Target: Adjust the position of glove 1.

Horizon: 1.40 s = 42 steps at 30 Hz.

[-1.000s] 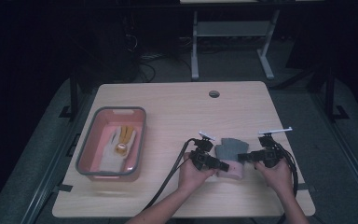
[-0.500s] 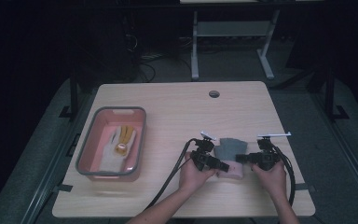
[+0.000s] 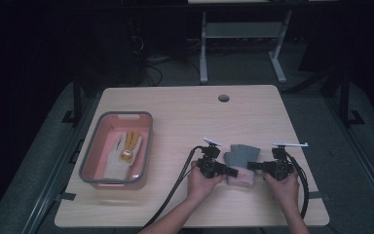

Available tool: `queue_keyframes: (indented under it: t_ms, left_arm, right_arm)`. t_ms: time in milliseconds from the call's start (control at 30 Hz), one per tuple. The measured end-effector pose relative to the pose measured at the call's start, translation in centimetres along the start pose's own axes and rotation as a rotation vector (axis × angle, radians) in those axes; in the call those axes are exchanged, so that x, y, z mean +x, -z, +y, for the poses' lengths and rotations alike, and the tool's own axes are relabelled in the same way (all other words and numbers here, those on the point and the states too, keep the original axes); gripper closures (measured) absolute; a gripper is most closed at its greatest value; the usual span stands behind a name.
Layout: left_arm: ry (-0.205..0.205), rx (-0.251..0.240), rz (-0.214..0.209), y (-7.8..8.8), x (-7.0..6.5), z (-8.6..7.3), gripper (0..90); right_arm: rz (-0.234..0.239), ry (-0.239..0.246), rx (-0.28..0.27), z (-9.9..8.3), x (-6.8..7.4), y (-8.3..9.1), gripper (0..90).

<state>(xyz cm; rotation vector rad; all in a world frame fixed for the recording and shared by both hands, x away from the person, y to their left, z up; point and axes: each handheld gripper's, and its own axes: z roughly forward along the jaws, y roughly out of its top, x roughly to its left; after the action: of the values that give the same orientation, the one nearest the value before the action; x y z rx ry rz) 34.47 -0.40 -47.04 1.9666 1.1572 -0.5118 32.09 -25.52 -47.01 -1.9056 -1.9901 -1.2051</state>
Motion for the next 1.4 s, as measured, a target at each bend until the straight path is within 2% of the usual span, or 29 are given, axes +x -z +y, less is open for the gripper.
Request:
queue_keyframes:
  t_ms: [67, 233, 433, 667, 933, 1133, 1400]
  left_arm:
    - [0.001, -0.003, -0.012, 0.0, 0.1, -0.1, 65.9]
    - [-0.017, -0.009, -0.021, 0.2, 0.0, -0.4, 66.6]
    - [-0.01, -0.051, -0.049, 0.9, 0.1, -1.3, 66.7]
    - [-0.044, -0.057, -0.037, 2.4, 0.0, -1.6, 66.9]
    - [-0.039, -0.071, -0.045, 4.0, 0.6, -1.9, 66.7]
    - [-0.041, -0.077, -0.037, 5.2, 0.8, -1.9, 66.8]
    - [-0.039, -0.092, -0.034, 6.8, 1.1, -1.8, 66.8]
  right_arm:
    - [0.011, -0.016, -0.003, -0.1, -0.1, 0.2, 78.8]
    - [0.027, -0.017, -0.014, -0.4, 0.2, 0.7, 79.0]
    - [0.044, -0.005, -0.025, -0.6, 0.8, 1.2, 79.0]
    - [0.047, 0.03, -0.015, -0.6, 2.2, 1.2, 78.9]
    - [0.048, 0.076, 0.007, -0.2, 3.9, 0.7, 78.9]
    - [0.073, 0.069, 0.017, 0.3, 4.7, 0.2, 78.8]
    - [0.085, 0.097, 0.025, 1.1, 6.2, -0.1, 78.9]
